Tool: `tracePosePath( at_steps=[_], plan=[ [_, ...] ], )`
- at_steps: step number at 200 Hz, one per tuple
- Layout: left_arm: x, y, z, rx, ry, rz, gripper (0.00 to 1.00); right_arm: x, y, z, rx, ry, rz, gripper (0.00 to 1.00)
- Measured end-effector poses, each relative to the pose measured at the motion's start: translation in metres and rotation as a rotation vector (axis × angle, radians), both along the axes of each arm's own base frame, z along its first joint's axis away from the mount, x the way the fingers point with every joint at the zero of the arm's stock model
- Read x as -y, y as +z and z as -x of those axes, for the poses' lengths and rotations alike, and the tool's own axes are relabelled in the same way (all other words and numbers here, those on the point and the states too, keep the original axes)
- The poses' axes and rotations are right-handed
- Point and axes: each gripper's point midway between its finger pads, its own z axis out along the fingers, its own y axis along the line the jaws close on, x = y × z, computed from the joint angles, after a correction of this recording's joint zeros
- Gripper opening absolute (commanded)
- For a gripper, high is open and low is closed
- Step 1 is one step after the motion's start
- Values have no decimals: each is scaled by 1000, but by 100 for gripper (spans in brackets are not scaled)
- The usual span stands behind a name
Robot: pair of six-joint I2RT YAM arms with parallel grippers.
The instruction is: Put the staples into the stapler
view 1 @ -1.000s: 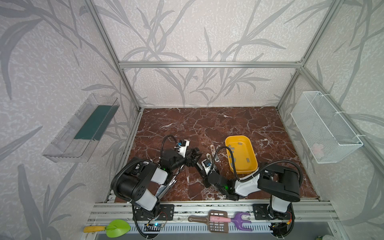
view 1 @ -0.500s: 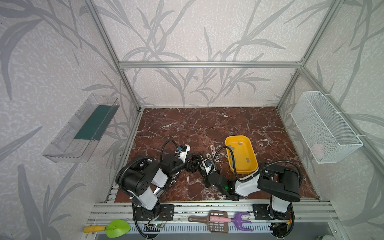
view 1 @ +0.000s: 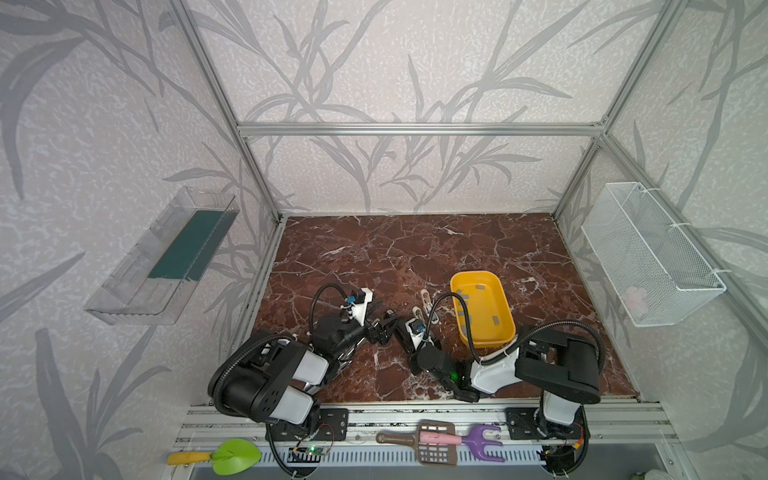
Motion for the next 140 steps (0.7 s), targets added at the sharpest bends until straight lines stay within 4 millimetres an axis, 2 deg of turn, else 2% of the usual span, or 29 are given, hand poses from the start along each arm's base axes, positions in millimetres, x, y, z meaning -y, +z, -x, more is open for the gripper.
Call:
tracePosePath(
  at_steps=[20,56,80,118,131,140],
  plan=[
    [-3,3,-4,-9,30,-3,99,0,0,0,0,0,-1,18],
    [-10,3,-14,-33,94,-21,99,0,0,0,2,2,2,44],
    [-14,-2,-19,-71,127,-46,99,2,7,1,3,4,-5,53],
    [-18,-8,-22,-107,156,-70,99,3,44,3,21,12,-69,54],
    [-17,-11,-24,-128,156,-82,99,5,53,4,24,13,-80,50],
    [-16,-12,-26,-137,155,-87,99,6,57,4,24,12,-80,44]
  ],
)
